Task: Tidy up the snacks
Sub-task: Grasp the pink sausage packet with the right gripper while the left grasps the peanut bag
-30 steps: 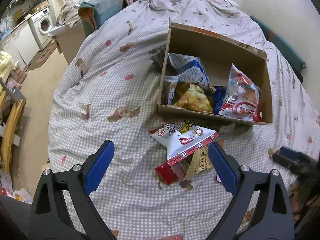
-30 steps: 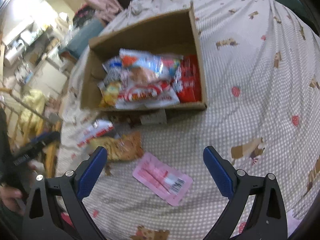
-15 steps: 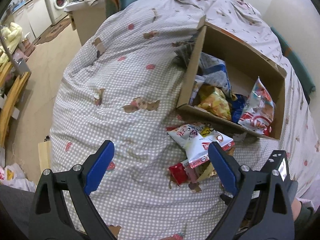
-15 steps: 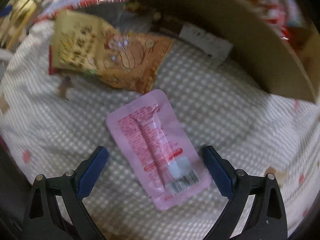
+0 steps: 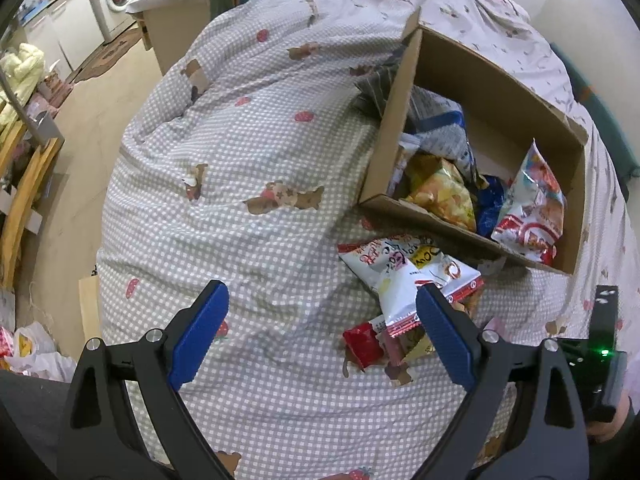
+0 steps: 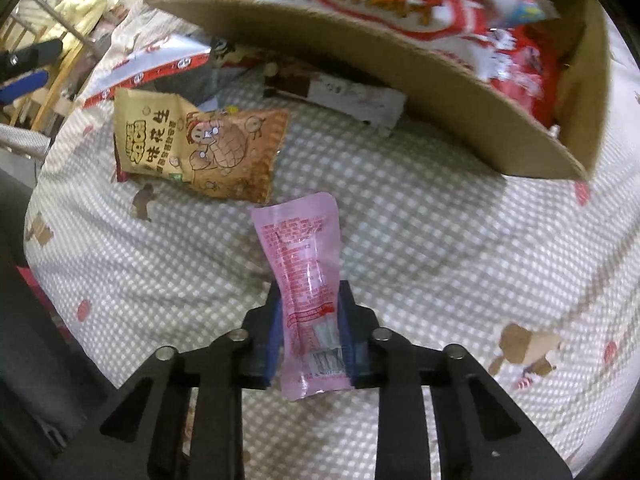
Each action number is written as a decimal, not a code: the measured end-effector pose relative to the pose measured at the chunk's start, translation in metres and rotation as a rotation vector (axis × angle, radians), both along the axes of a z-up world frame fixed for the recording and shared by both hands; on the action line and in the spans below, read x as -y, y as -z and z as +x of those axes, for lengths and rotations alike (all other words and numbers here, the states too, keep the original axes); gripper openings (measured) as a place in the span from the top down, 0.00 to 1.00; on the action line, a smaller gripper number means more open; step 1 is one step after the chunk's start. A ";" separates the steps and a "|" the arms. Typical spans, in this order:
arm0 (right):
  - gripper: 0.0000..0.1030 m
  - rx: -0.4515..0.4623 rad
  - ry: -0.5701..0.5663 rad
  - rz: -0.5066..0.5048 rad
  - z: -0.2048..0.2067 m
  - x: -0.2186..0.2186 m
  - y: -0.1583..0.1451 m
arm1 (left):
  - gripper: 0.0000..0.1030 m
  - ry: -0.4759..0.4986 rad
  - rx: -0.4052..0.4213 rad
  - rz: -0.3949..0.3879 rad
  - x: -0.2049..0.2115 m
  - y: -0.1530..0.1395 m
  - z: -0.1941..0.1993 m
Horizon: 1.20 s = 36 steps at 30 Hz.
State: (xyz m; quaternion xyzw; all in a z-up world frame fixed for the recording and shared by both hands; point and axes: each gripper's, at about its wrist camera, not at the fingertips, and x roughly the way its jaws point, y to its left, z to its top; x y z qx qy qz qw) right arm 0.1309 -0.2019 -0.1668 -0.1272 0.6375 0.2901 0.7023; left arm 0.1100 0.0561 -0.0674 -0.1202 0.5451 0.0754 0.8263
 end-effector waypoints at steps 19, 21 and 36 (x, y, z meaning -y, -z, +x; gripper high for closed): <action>0.77 0.090 0.324 0.255 -0.012 0.065 -0.073 | 0.12 0.291 -0.137 -0.022 0.084 0.048 0.000; 0.77 0.090 0.336 0.254 -0.010 0.057 -0.066 | 0.12 0.330 -0.142 0.013 0.100 0.056 0.006; 0.77 0.128 0.337 0.250 -0.009 0.056 -0.070 | 0.93 0.433 -0.097 0.011 0.134 0.059 0.012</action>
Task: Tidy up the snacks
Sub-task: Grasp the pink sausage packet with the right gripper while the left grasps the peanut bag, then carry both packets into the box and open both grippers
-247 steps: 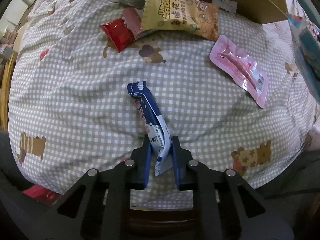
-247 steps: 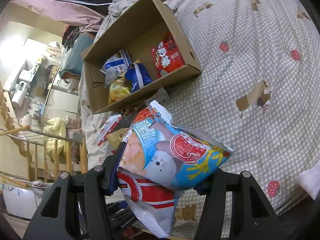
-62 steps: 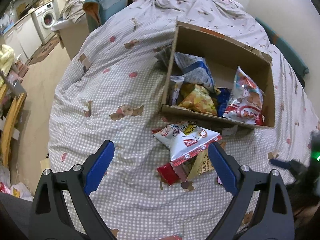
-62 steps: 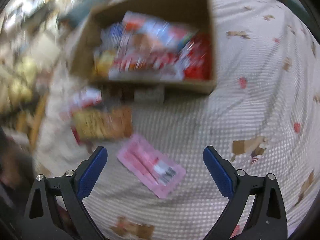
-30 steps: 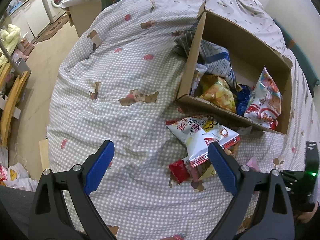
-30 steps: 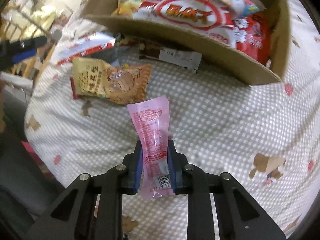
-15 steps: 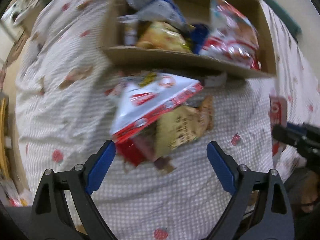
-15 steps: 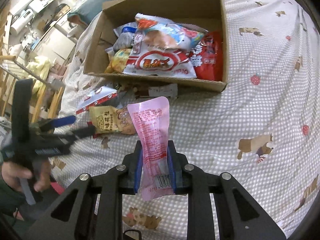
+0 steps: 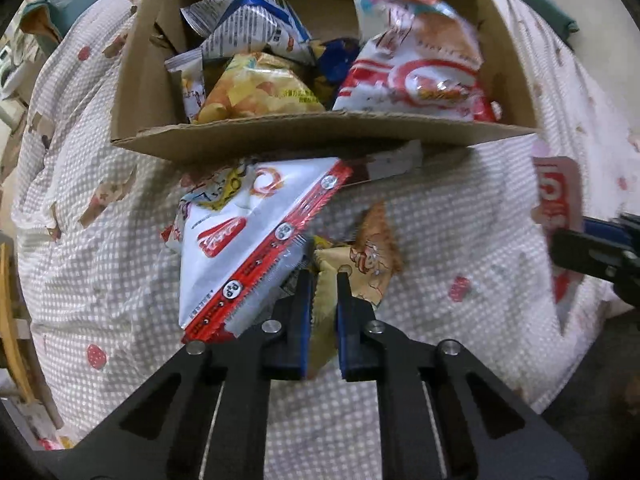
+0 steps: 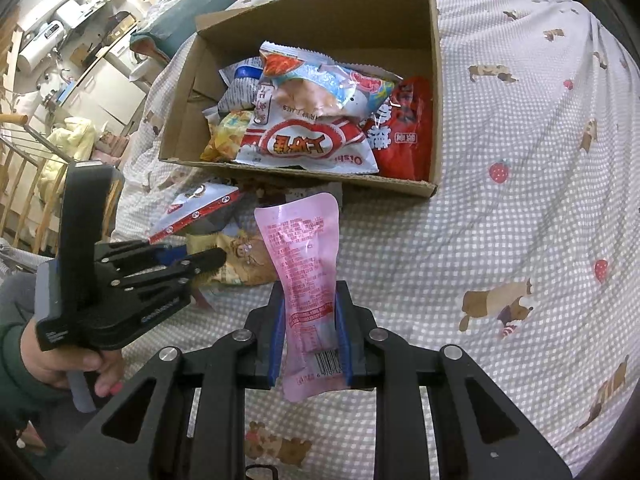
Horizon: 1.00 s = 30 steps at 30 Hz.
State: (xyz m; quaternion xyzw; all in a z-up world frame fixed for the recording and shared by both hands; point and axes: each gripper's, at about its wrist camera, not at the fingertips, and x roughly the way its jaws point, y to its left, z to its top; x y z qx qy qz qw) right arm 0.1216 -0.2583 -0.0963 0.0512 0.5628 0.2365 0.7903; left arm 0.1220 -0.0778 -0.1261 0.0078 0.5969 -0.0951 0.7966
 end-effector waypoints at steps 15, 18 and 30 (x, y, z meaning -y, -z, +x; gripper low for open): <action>0.77 0.011 -0.010 0.012 -0.008 -0.003 -0.005 | 0.94 -0.083 0.104 -0.167 -0.041 -0.078 -0.067; 0.77 0.025 -0.017 0.020 -0.012 -0.005 -0.009 | 0.94 -0.071 0.170 -0.135 -0.045 -0.094 -0.068; 0.77 0.144 0.030 0.041 0.005 0.003 -0.043 | 0.94 -0.081 0.328 -0.114 -0.064 -0.153 -0.011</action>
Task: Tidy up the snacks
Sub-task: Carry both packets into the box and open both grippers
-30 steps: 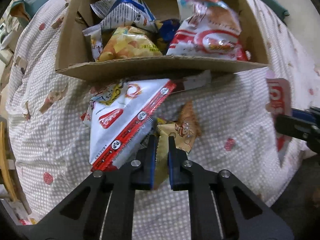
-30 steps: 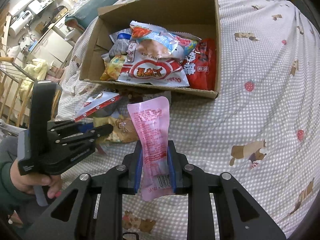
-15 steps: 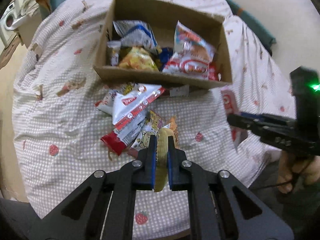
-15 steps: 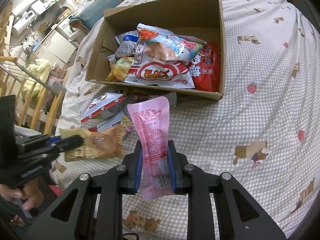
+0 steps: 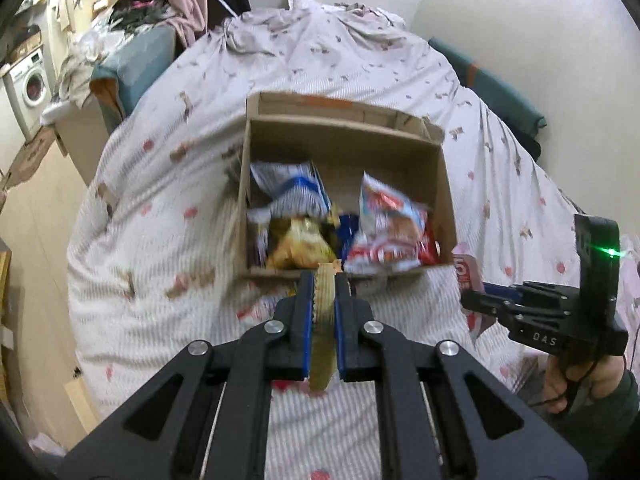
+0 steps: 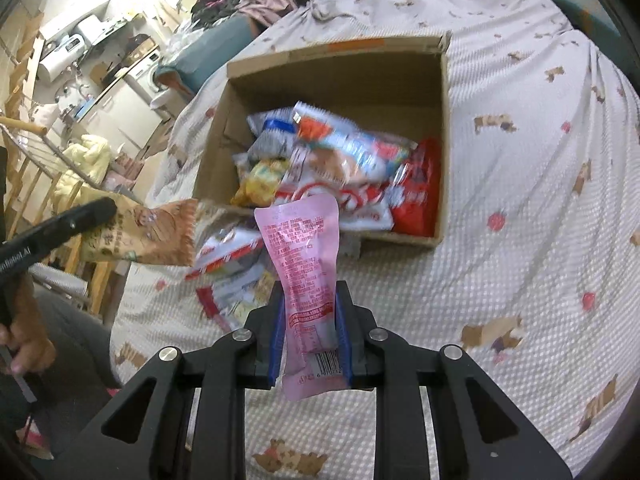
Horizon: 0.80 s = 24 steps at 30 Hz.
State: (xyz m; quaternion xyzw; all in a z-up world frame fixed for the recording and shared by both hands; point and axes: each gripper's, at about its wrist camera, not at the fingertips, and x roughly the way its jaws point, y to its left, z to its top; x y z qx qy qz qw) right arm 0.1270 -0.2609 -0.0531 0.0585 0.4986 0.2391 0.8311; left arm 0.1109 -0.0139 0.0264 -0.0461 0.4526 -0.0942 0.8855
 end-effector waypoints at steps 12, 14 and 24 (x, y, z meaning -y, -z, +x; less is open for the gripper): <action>0.77 0.087 0.066 -0.046 0.072 0.002 -0.019 | 0.96 0.008 0.043 0.031 0.006 0.004 0.074; 0.77 0.093 0.074 -0.067 0.086 0.001 -0.018 | 0.96 -0.001 0.047 0.026 0.006 0.008 0.086; 0.77 0.097 0.067 -0.103 0.141 -0.014 0.001 | 0.96 -0.044 -0.037 0.005 -0.010 0.049 0.115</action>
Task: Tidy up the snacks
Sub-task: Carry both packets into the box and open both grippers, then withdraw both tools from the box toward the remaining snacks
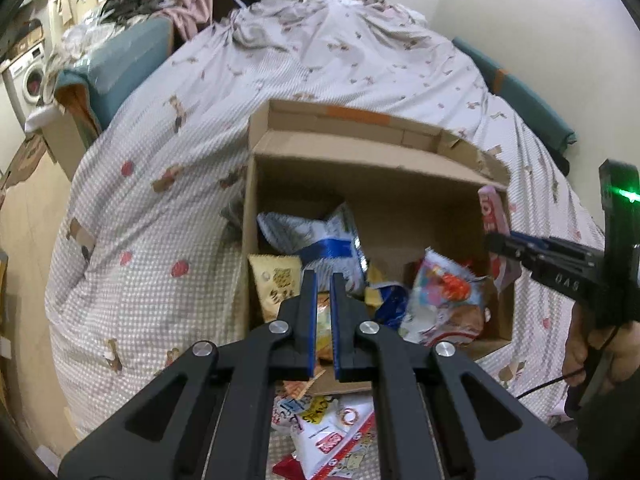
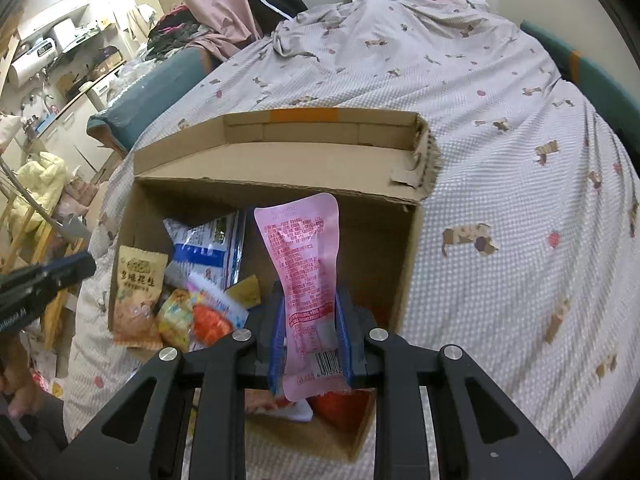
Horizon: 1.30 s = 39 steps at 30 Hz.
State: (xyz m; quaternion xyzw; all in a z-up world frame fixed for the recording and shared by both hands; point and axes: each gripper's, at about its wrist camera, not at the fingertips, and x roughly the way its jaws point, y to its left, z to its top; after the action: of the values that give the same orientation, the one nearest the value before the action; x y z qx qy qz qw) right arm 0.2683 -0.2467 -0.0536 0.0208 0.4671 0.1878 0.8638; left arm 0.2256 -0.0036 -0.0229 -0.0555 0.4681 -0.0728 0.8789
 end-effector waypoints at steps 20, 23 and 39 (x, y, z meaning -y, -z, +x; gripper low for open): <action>0.31 0.122 -0.022 0.099 -0.007 0.003 -0.019 | 0.68 -0.023 -0.123 0.065 0.007 0.045 -0.002; 0.31 0.096 0.012 0.130 -0.007 0.013 -0.017 | 0.68 -0.025 -0.123 0.074 0.009 0.053 0.007; 0.31 0.074 -0.027 0.083 -0.040 0.003 -0.018 | 0.38 -0.026 -0.036 0.117 0.012 0.024 -0.008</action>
State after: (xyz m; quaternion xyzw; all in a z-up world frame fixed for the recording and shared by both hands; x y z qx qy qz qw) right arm 0.2281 -0.2495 -0.0355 0.0433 0.4269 0.2192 0.8762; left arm 0.2175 -0.0160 -0.0467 -0.0115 0.4865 -0.0331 0.8730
